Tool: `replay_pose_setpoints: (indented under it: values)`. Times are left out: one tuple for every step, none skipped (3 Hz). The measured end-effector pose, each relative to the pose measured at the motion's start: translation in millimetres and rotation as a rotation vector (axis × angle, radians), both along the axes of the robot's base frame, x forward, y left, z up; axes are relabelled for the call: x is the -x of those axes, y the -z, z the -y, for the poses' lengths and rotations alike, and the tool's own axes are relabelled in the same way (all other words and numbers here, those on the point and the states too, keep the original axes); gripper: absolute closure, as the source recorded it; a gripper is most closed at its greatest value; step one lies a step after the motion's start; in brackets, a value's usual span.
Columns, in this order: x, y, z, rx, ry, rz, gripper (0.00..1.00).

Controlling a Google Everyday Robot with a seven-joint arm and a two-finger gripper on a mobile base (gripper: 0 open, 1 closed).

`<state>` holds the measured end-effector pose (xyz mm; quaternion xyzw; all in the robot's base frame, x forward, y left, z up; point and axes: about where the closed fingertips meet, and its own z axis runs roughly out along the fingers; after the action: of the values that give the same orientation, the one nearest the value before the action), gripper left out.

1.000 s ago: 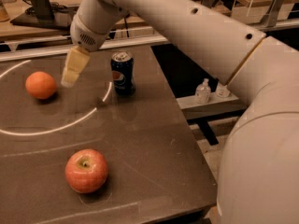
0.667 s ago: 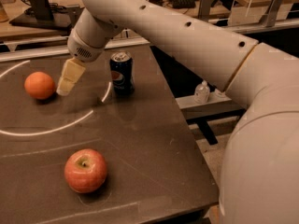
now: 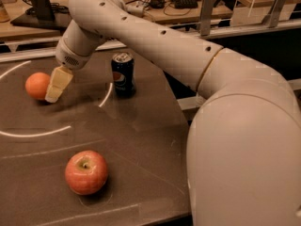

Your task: Move orange near apple

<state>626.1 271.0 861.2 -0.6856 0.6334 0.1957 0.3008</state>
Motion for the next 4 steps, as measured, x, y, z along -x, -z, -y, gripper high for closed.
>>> replay_pose_setpoints:
  values:
    - [10, -9, -10, -0.051, -0.094, -0.059, 0.00]
    - [30, -11, -18, -0.090, -0.188, -0.130, 0.15]
    - [46, -7, -23, -0.090, -0.263, -0.194, 0.38]
    - [55, -4, -31, -0.077, -0.324, -0.211, 0.61]
